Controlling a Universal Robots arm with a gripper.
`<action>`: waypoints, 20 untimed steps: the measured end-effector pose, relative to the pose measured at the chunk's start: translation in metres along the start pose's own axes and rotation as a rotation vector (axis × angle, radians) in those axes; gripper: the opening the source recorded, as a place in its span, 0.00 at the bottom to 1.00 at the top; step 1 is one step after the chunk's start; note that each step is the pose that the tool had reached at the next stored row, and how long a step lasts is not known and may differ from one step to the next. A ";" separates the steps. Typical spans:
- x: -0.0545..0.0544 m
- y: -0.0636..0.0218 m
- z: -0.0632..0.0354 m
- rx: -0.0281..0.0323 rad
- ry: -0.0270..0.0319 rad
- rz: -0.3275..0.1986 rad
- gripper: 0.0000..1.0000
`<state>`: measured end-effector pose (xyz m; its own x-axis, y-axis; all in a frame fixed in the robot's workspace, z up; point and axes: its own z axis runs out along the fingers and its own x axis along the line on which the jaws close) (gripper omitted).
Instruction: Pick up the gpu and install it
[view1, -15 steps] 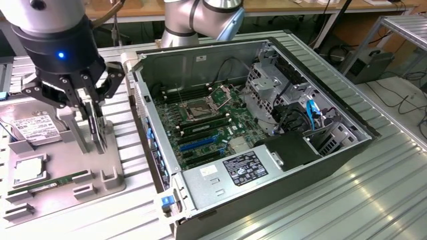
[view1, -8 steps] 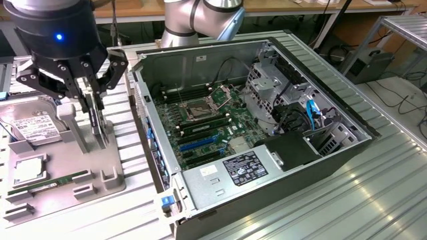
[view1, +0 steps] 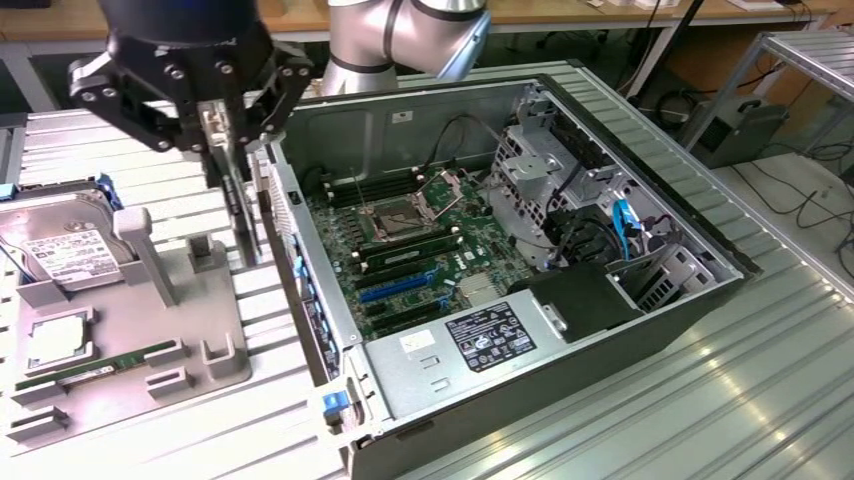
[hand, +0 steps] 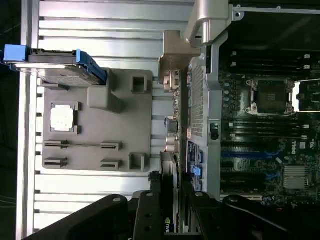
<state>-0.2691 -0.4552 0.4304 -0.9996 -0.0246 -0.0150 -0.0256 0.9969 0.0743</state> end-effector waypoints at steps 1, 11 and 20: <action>-0.006 -0.0010 -0.0017 -0.0001 0.0025 0.000 0.26; -0.060 -0.0060 -0.0047 -0.0005 0.0225 0.002 0.26; -0.111 -0.0078 0.0027 0.0020 0.0263 0.002 0.26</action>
<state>-0.1581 -0.4600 0.4288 -0.9996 -0.0245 0.0113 -0.0236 0.9971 0.0723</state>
